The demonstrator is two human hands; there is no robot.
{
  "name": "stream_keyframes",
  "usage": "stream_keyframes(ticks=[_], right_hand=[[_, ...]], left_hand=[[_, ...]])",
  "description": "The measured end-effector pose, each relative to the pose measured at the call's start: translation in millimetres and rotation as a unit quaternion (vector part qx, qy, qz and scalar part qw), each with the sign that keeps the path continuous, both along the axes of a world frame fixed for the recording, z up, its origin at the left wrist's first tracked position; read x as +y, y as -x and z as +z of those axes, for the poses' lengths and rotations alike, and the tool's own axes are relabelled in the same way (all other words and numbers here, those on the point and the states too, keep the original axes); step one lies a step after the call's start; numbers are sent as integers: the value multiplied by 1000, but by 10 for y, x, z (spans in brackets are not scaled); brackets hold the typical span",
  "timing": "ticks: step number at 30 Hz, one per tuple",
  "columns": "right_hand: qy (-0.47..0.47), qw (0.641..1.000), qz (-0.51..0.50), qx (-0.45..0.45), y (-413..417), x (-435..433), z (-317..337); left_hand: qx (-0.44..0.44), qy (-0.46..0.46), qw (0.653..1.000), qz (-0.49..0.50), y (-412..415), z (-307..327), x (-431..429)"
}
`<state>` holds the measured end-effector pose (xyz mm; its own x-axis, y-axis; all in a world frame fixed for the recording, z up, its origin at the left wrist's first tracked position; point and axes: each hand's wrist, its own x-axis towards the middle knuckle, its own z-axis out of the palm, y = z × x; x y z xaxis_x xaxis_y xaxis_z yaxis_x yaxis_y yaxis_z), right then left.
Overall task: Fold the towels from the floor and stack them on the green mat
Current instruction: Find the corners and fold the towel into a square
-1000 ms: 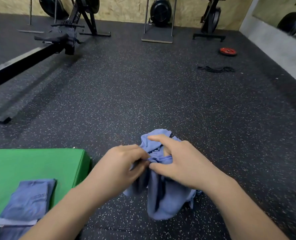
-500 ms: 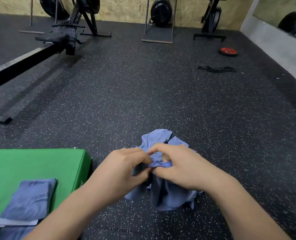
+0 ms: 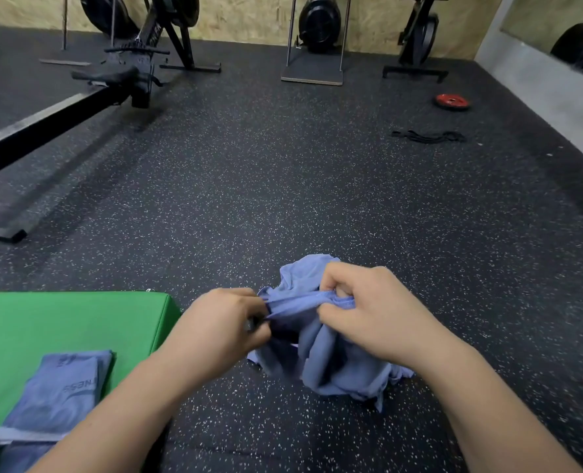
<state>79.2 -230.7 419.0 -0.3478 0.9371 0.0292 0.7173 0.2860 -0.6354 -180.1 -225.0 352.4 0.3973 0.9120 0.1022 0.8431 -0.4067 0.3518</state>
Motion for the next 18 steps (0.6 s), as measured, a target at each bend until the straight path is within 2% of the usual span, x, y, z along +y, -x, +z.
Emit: stream_keyframes(ticks=[7, 13, 18], right_hand=[[-51, 994, -90, 23, -251, 71, 79], [-57, 986, -152, 20, -379, 137, 30], [-39, 981, -189, 19, -402, 181, 22]], left_hand=[[-31, -25, 997, 64, 318, 87, 208], [-130, -25, 989, 69, 456, 211, 236], [-233, -56, 964, 118, 429, 335, 173]])
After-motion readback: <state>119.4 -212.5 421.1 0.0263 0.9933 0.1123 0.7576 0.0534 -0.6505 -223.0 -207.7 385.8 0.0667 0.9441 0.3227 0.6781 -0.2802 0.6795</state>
